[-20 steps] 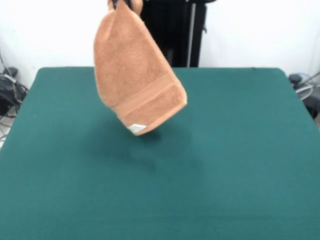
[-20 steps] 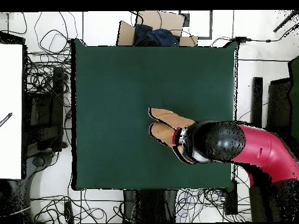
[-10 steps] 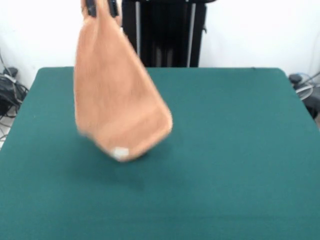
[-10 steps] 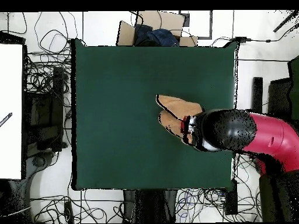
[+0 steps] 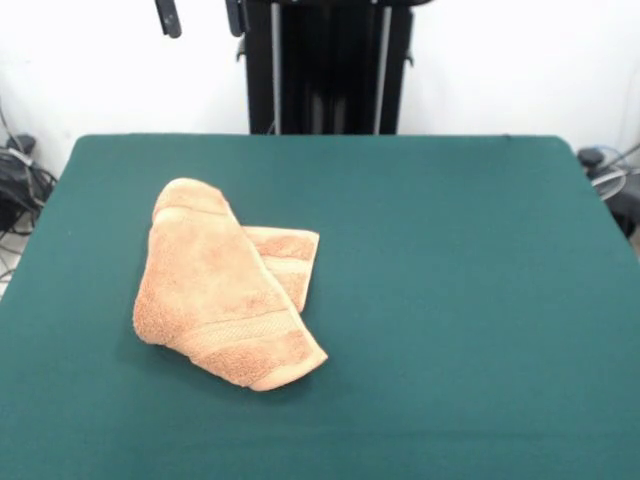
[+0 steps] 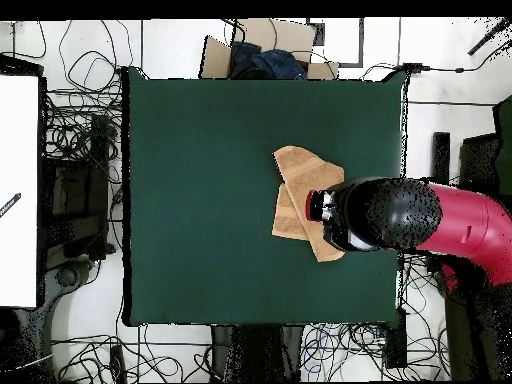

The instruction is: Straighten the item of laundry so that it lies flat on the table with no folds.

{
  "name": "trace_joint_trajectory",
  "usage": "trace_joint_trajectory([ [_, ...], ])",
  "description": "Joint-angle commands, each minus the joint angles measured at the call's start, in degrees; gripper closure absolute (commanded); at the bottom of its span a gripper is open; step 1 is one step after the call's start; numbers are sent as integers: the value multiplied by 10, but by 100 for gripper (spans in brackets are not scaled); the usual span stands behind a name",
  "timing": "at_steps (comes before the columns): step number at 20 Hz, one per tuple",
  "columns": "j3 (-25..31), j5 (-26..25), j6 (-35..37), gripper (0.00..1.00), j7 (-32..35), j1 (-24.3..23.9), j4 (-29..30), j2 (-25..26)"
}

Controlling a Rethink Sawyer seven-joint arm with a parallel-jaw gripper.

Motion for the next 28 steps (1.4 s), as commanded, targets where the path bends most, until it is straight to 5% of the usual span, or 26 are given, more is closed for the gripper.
trace_joint_trajectory([
  [1, 22, -14, -29, 0, -55, 10, 42, -2],
  [12, -6, 2, -196, 0, 75, 53, 172, -6],
  [21, -36, 9, -237, 0, 88, 79, 180, 38],
  [28, -59, -9, -278, 0, 82, 99, 143, 144],
])
